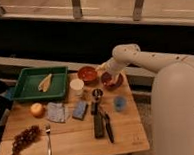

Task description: Place pepper in purple bowl

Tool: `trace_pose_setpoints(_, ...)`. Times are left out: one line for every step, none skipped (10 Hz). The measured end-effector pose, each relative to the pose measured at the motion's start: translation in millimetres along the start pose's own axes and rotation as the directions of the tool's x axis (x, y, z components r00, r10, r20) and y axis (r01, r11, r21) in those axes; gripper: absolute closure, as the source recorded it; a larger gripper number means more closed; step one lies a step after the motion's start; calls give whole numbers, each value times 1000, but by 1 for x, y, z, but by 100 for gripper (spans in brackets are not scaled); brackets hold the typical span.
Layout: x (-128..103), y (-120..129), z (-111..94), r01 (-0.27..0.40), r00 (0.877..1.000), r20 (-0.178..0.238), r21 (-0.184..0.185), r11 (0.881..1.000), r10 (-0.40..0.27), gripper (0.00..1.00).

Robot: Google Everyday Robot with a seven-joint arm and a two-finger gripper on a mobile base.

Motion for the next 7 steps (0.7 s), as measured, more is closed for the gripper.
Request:
trace_pose_setpoints(0, 1, 0, 1, 1000, 0, -1, 1000, -1, 20)
trace_pose_setpoints(0, 0, 0, 0, 1000, 0, 0, 1000, 0, 20)
trace_pose_setpoints(0, 0, 0, 0, 1000, 2, 1, 1000, 0, 20)
trace_pose_setpoints(-2, 0, 0, 3, 1000, 11, 0, 1000, -3, 20)
trace_pose_setpoints(-5, 2, 3, 4, 1000, 15, -2, 1000, -4, 20)
trace_pose_setpoints(-15, 7, 9, 13, 1000, 17, -11, 1000, -13, 20)
trace_pose_setpoints(-20, 8, 14, 16, 1000, 14, -16, 1000, -16, 20)
